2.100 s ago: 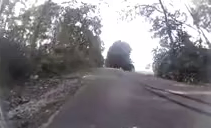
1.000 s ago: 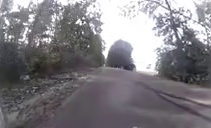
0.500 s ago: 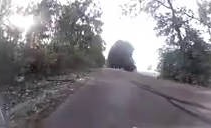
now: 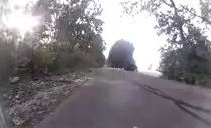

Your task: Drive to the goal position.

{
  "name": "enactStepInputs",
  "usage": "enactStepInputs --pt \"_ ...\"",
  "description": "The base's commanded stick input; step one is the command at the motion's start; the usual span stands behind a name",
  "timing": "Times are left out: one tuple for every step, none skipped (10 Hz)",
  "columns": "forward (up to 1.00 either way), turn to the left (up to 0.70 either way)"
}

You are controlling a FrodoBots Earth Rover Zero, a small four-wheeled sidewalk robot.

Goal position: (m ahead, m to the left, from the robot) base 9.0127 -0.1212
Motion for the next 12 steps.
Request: enactStepInputs --pt "0.70 0.02" --pt "0.70 0.02" --pt "0.70 0.02" --pt "0.70 0.02" --pt "0.70 0.02" --pt "0.70 0.02" --pt "0.70 0.02" --pt "0.70 0.02" --pt "0.70 0.00" --pt "0.70 0.00" --pt "0.70 0.00" --pt "0.70 0.00"
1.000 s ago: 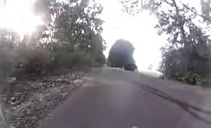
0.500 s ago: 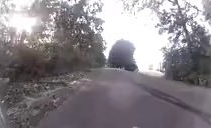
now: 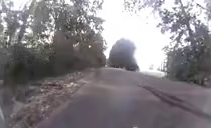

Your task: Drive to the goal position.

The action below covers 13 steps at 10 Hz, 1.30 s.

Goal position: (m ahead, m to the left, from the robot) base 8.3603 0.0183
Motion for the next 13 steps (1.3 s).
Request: enactStepInputs --pt "0.70 0.00" --pt "0.70 0.00" --pt "0.70 0.00" --pt "0.70 0.00" --pt "0.70 0.00" --pt "0.70 0.00" --pt "0.70 0.00" --pt "0.70 0.00" --pt "0.70 0.00" --pt "0.70 0.00" --pt "0.70 0.00" --pt "0.70 0.00" --pt "0.70 0.00"
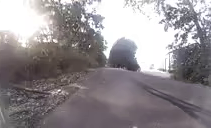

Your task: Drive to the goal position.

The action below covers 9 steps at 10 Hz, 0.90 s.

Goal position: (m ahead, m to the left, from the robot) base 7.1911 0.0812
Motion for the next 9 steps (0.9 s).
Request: enactStepInputs --pt "0.70 0.00" --pt "0.70 0.00" --pt "0.70 0.00" --pt "0.70 0.00" --pt "0.70 0.00" --pt "0.70 0.00" --pt "0.70 0.00" --pt "0.70 0.00" --pt "0.70 0.00"
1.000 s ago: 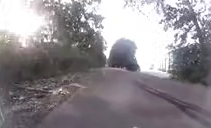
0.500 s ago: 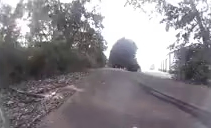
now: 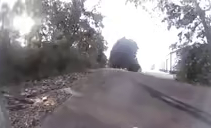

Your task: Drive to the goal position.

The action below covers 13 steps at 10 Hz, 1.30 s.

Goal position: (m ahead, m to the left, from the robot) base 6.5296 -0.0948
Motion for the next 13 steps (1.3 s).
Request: enactStepInputs --pt "0.70 0.00" --pt "0.70 0.00" --pt "0.70 0.00" --pt "0.70 0.00" --pt "0.70 0.00" --pt "0.70 0.00" --pt "0.70 0.00" --pt "0.70 0.00" --pt "0.70 0.00" --pt "0.70 0.00" --pt "0.70 0.00" --pt "0.70 0.00" --pt "0.70 0.00"
